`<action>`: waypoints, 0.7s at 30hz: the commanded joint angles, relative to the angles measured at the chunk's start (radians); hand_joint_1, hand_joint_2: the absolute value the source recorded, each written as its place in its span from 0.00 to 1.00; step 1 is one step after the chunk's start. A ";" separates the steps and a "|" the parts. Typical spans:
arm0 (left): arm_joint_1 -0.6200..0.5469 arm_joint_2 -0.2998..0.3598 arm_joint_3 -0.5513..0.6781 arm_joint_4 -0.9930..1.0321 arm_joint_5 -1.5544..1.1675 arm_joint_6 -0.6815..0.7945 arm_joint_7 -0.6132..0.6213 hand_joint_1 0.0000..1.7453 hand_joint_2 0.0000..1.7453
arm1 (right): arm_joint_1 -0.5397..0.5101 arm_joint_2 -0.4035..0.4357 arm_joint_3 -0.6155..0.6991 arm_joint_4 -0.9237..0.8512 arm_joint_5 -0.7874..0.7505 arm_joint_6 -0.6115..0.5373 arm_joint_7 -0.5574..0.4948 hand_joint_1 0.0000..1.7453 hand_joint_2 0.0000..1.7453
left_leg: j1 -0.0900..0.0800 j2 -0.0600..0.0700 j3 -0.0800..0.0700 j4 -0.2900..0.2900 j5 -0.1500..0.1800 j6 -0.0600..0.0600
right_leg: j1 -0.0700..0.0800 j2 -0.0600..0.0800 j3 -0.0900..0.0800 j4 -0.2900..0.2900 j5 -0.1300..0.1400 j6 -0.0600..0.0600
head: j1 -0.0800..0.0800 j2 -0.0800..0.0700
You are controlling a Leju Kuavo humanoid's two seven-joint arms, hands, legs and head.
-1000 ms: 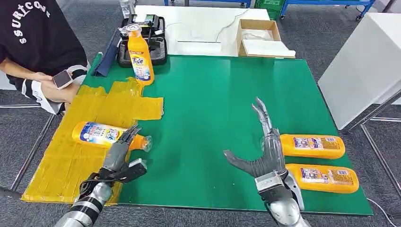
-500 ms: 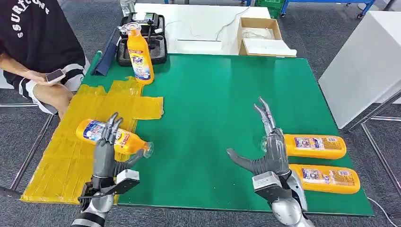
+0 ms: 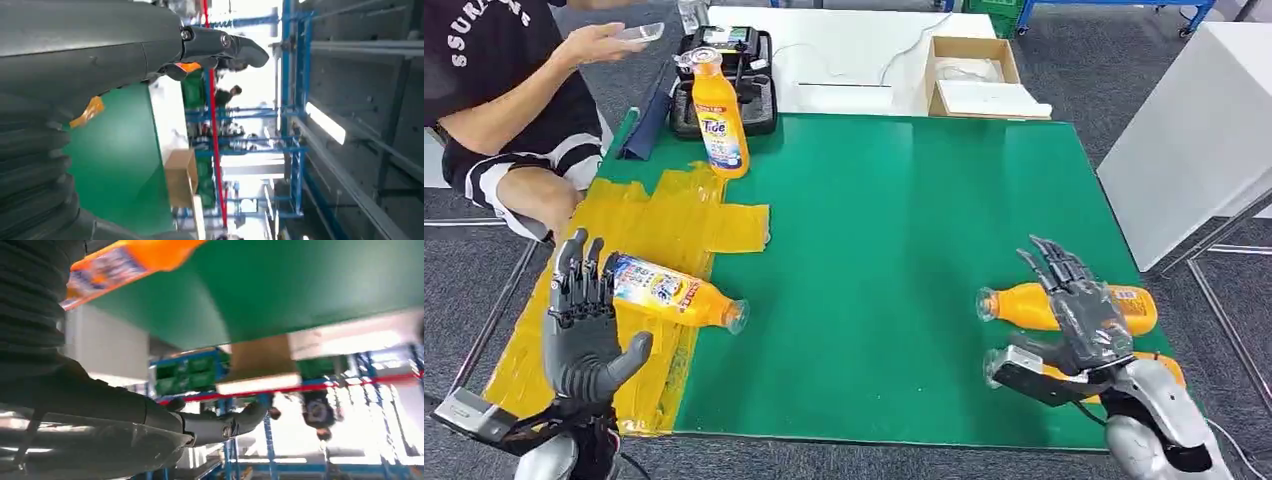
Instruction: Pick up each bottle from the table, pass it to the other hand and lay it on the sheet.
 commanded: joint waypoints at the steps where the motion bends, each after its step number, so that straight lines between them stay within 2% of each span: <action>1: 0.068 0.000 -0.087 0.045 -0.074 -0.058 -0.003 0.00 1.00 | 0.042 -0.166 -0.133 0.131 -0.004 0.073 0.002 0.00 1.00 | -0.001 -0.003 0.004 -0.001 0.000 0.000 | -0.002 -0.001 0.005 -0.001 -0.002 0.001 | 0.000 0.000; 8: 0.061 0.003 -0.083 0.047 -0.077 -0.057 0.000 0.00 1.00 | 0.038 -0.167 -0.139 0.130 -0.006 0.091 0.003 0.00 1.00 | 0.000 0.000 0.004 -0.001 -0.001 0.000 | -0.001 0.002 0.004 -0.002 -0.002 0.002 | 0.000 0.000; 14: 0.053 -0.008 -0.095 0.099 -0.069 -0.081 0.011 0.00 1.00 | 0.041 -0.195 -0.220 0.207 -0.016 0.120 0.004 0.00 1.00 | -0.001 -0.002 0.004 -0.002 0.000 0.000 | -0.001 0.000 0.004 -0.002 -0.002 0.003 | 0.000 0.000; 21: 0.042 -0.009 -0.090 0.129 -0.047 -0.106 0.013 0.00 1.00 | -0.023 -0.218 -0.149 0.305 0.049 0.169 0.009 0.00 1.00 | 0.000 0.001 0.004 -0.002 0.000 0.000 | -0.001 0.003 0.005 -0.003 -0.001 0.003 | 0.000 0.000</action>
